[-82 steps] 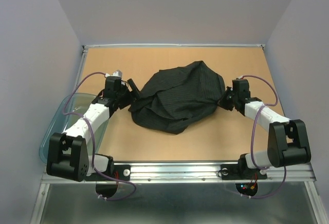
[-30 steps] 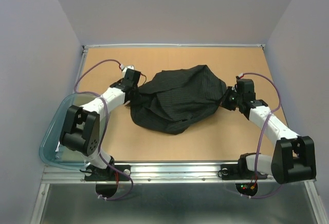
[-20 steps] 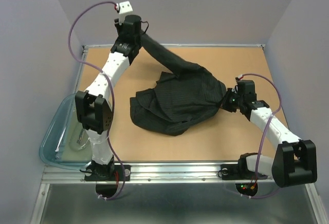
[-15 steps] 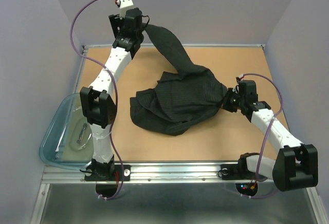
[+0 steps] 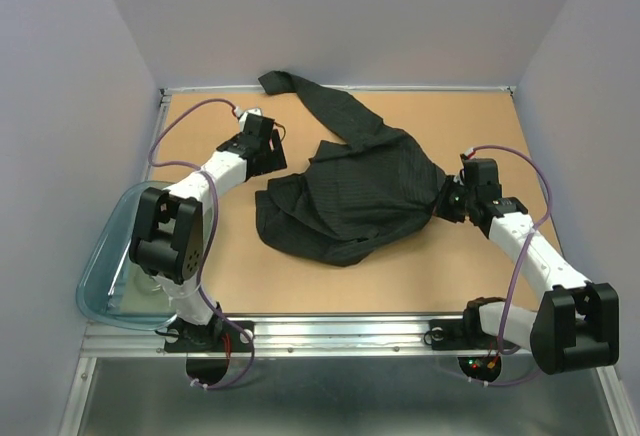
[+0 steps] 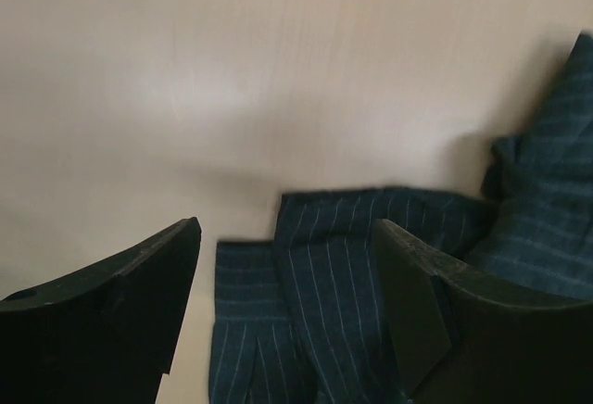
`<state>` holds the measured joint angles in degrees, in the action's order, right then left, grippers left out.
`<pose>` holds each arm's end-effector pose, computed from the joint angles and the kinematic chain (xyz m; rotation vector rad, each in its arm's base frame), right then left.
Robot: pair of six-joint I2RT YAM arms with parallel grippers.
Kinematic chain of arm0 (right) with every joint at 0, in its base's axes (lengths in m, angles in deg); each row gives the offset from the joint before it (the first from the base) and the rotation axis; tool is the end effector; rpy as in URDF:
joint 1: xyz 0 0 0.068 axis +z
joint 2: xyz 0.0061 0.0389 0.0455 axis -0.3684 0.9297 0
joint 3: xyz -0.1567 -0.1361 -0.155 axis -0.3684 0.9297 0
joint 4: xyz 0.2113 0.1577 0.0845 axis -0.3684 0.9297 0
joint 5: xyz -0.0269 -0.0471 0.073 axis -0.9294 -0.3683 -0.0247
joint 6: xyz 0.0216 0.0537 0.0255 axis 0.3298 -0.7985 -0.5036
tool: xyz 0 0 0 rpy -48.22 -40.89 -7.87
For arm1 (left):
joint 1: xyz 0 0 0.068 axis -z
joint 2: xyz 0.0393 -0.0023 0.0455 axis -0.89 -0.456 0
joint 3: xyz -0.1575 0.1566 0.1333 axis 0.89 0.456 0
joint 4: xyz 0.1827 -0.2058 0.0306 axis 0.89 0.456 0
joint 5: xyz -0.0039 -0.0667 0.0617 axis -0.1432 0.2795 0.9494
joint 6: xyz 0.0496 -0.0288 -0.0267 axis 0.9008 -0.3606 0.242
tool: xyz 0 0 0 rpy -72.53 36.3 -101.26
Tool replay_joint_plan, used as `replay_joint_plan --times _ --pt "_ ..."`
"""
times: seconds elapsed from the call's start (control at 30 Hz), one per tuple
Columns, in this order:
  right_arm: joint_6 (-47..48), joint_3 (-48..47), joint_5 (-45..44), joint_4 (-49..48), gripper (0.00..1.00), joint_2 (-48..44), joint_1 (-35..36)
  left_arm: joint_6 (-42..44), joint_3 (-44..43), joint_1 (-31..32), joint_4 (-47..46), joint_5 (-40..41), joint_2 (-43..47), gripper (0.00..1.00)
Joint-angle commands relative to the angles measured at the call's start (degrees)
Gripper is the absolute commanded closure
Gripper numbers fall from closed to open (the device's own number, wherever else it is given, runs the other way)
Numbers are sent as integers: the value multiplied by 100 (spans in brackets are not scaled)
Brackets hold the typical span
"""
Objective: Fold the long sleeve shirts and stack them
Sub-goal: Flatten the shirt out
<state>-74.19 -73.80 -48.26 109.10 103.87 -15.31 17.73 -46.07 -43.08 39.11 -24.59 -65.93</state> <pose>0.2583 0.0383 0.1963 0.3363 2.4211 0.5025 0.3885 -0.1263 0.2201 -0.1944 2.2452 -0.0989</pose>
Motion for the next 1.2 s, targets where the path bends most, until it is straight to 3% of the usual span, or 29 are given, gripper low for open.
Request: replay_joint_plan --times 0.0,0.17,0.63,0.67,0.87,0.9,0.97,1.17 --pt "126 -212 -208 70 99 -125 -50 -597 630 7 -318 -683 327 15" --pt "108 -177 -147 70 99 -133 -51 -694 1026 -2 -687 -798 266 20" --pt "55 -62 -94 62 99 -204 -50 -448 464 -2 -846 -639 -710 35" --pt "38 -71 -103 70 99 -195 -50 -448 481 -2 -863 -622 -754 43" --pt "64 -88 -190 70 99 -212 -59 -422 543 -2 -820 -639 -842 67" --pt "107 -106 -260 70 99 -230 -51 -431 578 -2 -802 -604 -833 85" --pt "152 -255 -383 140 100 -256 -50 -431 552 -45 -750 -473 -772 100" --pt "248 -975 -1656 834 99 -476 -86 -887 420 -897 -556 256 27 100"
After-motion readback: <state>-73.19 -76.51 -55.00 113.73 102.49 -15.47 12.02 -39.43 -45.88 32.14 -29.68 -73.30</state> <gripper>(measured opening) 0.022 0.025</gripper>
